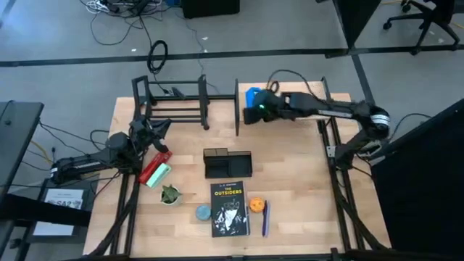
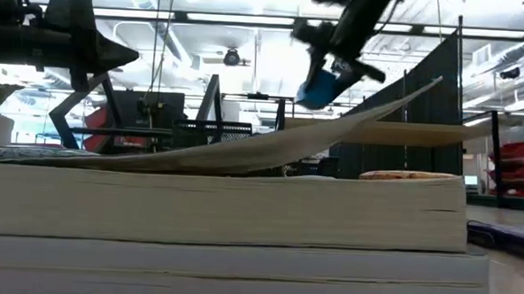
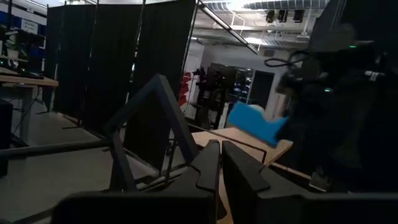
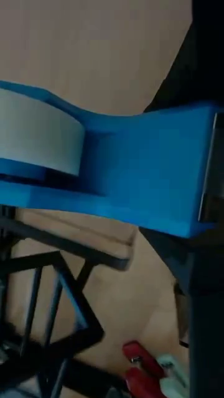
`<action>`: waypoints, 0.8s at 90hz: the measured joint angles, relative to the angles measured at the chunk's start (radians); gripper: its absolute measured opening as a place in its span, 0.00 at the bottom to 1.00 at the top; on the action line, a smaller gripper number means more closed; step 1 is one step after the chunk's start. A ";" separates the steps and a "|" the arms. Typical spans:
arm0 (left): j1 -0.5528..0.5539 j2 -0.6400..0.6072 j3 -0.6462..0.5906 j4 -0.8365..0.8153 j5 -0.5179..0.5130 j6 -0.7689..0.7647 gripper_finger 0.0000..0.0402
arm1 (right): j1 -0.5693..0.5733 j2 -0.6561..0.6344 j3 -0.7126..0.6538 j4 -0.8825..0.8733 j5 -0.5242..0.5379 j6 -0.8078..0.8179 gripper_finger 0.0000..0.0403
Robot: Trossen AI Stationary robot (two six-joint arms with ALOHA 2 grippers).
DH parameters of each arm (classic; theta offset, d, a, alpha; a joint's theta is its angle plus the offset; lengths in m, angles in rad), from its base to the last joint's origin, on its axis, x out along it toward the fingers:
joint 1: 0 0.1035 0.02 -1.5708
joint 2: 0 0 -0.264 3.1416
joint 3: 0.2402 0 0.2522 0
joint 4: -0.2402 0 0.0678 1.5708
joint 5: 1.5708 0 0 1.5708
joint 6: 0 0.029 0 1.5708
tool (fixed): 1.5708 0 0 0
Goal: Stock shelves
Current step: Put the blue tape dispenser on the shelf
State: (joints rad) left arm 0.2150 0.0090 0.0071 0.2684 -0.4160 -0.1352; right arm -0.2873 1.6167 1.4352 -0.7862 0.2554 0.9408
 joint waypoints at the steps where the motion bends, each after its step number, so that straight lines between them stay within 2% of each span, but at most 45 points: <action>1: 0.000 0.000 0.000 0.000 0.000 0.000 0.00 | -0.002 0.009 0.006 -0.002 -0.003 -0.002 0.43; 25: 0.000 0.000 0.000 0.000 0.000 0.000 0.00 | -0.011 0.146 0.157 -0.104 -0.025 -0.012 0.43; 47: 0.000 0.000 0.000 -0.001 0.000 0.000 0.00 | -0.011 0.154 0.179 -0.131 -0.024 0.007 0.44; 63: 0.000 0.000 0.000 -0.001 0.000 0.000 0.00 | -0.008 0.153 0.179 -0.118 -0.019 0.007 0.66; 72: 0.000 0.000 0.000 -0.001 0.000 0.000 0.00 | -0.008 0.153 0.179 -0.097 -0.018 -0.007 0.76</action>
State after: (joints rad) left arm 0.2147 0.0091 0.0072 0.2674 -0.4156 -0.1354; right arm -0.2955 1.7699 1.6142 -0.8831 0.2377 0.9335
